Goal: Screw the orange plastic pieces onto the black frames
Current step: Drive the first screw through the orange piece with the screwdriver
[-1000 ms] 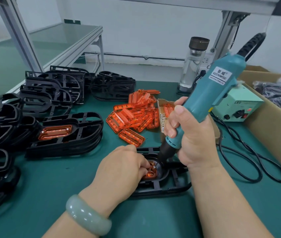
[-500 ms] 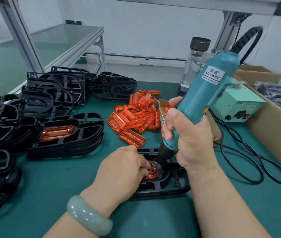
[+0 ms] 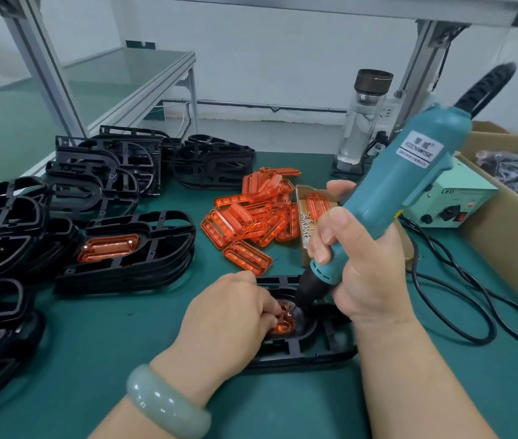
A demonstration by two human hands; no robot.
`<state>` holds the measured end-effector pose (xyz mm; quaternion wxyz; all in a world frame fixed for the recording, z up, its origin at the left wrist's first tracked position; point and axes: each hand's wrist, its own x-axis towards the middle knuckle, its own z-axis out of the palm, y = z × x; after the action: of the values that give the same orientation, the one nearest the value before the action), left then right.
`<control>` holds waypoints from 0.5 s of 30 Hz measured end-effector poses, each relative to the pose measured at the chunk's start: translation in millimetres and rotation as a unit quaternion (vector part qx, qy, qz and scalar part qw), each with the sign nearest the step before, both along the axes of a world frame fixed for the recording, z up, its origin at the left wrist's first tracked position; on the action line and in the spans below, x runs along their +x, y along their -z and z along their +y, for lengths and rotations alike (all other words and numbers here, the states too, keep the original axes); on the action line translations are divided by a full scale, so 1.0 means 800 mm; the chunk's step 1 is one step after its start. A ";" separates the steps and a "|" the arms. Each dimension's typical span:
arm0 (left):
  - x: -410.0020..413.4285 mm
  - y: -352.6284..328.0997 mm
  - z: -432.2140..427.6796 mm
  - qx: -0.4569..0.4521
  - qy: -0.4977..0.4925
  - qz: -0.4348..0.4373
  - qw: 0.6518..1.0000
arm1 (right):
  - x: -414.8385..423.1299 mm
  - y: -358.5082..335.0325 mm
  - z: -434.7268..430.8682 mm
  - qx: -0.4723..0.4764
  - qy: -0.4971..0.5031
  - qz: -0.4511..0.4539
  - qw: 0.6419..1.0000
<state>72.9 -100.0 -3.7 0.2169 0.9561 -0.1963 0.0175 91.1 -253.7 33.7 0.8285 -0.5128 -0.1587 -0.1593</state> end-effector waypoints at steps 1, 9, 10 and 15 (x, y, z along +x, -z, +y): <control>0.001 0.000 0.000 0.001 -0.002 0.003 1.000 | -0.001 0.001 -0.002 0.009 0.000 0.002 1.000; -0.001 -0.002 -0.002 0.018 -0.012 0.011 1.000 | -0.007 0.002 -0.005 0.031 0.008 -0.016 0.999; -0.001 -0.003 -0.002 0.022 -0.013 0.011 1.000 | -0.008 0.001 -0.005 0.024 0.004 -0.021 0.999; -0.001 -0.003 -0.003 0.033 -0.012 0.010 0.999 | -0.011 -0.004 -0.002 0.016 -0.014 -0.040 0.999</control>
<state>72.3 -102.1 -1.0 0.1873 0.9652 -0.1827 0.0043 82.1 -255.5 37.1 0.8315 -0.4908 -0.1965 -0.1705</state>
